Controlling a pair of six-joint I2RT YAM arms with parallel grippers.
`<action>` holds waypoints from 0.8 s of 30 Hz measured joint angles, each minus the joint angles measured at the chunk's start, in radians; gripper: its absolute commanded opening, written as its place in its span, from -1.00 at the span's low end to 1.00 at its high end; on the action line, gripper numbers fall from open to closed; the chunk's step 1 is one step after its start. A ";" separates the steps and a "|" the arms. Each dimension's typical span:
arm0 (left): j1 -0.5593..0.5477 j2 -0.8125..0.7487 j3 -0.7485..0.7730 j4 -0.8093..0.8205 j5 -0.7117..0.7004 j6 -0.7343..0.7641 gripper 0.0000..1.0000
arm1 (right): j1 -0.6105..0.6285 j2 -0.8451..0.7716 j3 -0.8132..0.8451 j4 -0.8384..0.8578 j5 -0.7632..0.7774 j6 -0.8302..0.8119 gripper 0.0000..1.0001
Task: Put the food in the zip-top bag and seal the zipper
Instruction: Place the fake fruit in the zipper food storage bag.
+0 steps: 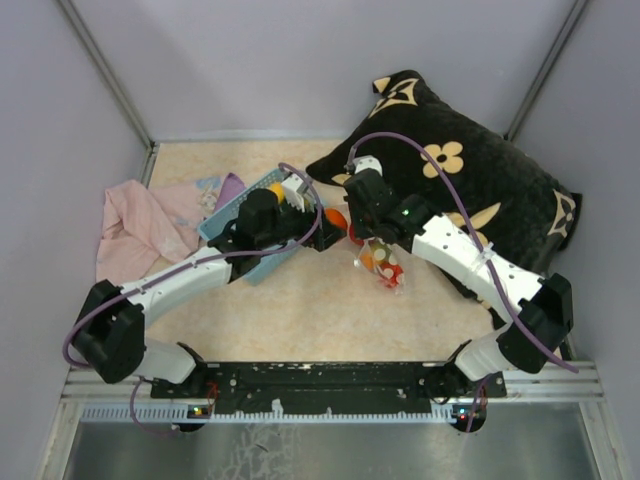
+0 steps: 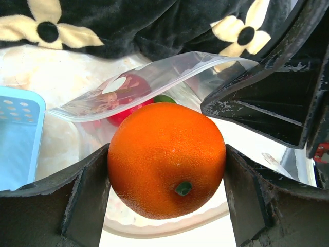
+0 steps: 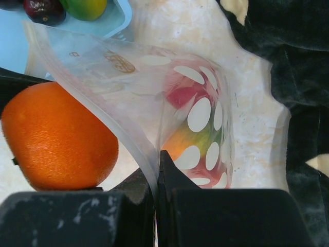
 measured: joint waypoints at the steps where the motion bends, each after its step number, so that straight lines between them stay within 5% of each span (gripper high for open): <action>1: -0.002 0.003 0.000 -0.003 -0.005 0.001 0.44 | 0.000 0.000 0.000 0.003 -0.005 0.000 -1.00; 24: -0.050 0.102 0.093 -0.093 -0.069 0.009 0.88 | 0.000 -0.028 -0.009 0.058 -0.051 0.009 -1.00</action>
